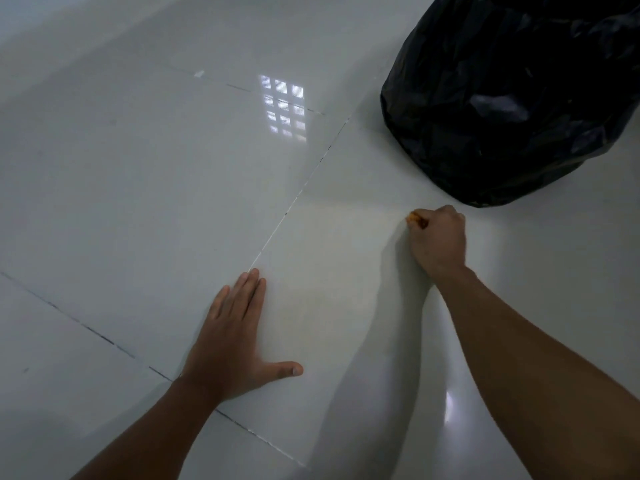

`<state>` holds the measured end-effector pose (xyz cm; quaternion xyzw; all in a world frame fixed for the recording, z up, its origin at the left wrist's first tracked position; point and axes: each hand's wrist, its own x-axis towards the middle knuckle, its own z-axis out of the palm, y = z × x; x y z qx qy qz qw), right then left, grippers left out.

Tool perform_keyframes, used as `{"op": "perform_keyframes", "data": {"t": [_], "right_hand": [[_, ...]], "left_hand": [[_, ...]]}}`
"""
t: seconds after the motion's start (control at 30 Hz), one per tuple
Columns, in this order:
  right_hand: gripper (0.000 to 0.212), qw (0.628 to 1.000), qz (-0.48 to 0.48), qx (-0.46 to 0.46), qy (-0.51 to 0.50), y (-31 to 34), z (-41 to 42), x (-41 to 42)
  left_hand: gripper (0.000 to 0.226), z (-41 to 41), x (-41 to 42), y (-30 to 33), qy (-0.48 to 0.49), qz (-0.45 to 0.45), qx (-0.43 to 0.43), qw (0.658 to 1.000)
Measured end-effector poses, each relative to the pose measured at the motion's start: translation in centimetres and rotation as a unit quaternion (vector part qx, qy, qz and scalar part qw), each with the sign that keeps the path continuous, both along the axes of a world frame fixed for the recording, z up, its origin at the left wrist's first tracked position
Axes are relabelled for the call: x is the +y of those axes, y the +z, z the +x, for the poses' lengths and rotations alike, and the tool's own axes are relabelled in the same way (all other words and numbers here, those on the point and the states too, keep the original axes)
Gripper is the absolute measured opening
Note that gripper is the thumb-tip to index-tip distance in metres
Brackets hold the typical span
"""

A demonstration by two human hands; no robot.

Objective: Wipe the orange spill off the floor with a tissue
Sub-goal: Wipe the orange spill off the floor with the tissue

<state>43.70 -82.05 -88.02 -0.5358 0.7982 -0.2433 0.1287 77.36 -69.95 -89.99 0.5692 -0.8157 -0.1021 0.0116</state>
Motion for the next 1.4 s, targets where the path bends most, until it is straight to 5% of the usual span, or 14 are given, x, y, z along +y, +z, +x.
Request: {"op": "perform_keyframes", "data": {"t": [0.3, 0.6, 0.97, 1.07, 1.23, 1.4], "right_hand": [[0.021, 0.979, 0.01, -0.012, 0.204, 0.0, 9.7, -3.4], [0.03, 0.883, 0.017, 0.004, 0.468, 0.7, 10.2, 3.0], [0.032, 0.811, -0.023, 0.061, 0.581, 0.6, 10.1, 9.4], [0.024, 0.863, -0.069, 0.04, 0.499, 0.1, 6.3, 10.2], [0.024, 0.974, -0.089, 0.007, 0.21, -0.3, -0.8, 8.9], [0.027, 0.996, -0.058, -0.04, 0.052, -0.5, -3.7, 6.4]], "left_hand": [[0.144, 0.1, 0.0, 0.3, 0.0, 0.013, -0.002, 1.0], [0.148, 0.3, 0.1, 0.4, 0.001, 0.033, -0.008, 0.999], [0.149, 0.3, 0.2, 0.4, -0.003, 0.031, -0.002, 1.0], [0.15, 0.1, 0.2, 0.4, 0.002, 0.027, -0.001, 1.0], [0.15, 0.1, 0.2, 0.3, 0.006, 0.024, 0.01, 1.0], [0.15, 0.0, 0.1, 0.4, 0.004, 0.02, 0.006, 1.0]]}}
